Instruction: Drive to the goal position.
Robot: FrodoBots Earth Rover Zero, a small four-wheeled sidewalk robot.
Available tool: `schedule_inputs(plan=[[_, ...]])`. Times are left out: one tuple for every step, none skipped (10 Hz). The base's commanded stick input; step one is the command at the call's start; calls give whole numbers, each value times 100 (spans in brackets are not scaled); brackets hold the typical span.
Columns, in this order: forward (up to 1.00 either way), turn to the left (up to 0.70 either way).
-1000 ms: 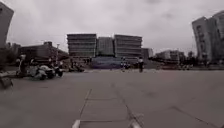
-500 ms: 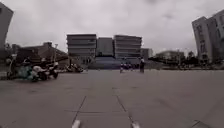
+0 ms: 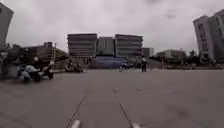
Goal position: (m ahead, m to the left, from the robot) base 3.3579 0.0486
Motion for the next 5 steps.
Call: schedule_inputs(plan=[[100,0],[100,0],[100,0],[100,-15],[100,-27]])
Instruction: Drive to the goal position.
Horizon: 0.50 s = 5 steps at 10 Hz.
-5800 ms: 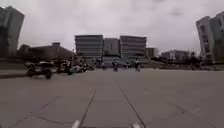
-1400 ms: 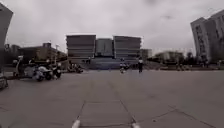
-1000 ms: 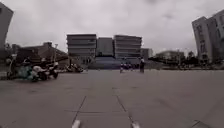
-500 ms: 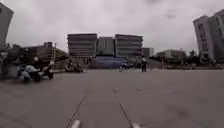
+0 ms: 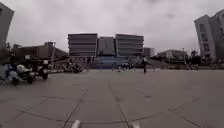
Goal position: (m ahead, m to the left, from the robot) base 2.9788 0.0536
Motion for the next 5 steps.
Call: schedule_inputs(plan=[[100,-26],[100,-25],[100,-23],[100,-22],[100,-21]])
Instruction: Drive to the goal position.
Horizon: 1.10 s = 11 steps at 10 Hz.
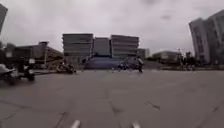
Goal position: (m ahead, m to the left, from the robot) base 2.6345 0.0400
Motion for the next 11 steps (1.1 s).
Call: schedule_inputs(plan=[[100,-19],[100,-17],[100,-13],[100,-10],[100,-7],[100,-4],[100,-1],[100,0],[100,0],[100,0],[100,0]])
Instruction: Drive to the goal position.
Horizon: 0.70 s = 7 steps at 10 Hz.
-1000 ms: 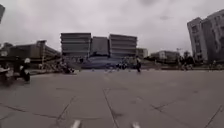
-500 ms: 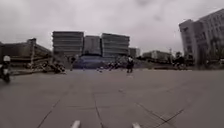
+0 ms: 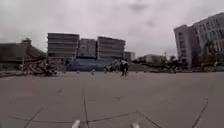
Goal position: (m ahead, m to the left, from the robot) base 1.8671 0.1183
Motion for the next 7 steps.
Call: schedule_inputs(plan=[[100,0],[100,0],[100,-5],[100,-10],[100,-9],[100,-2],[100,-17]])
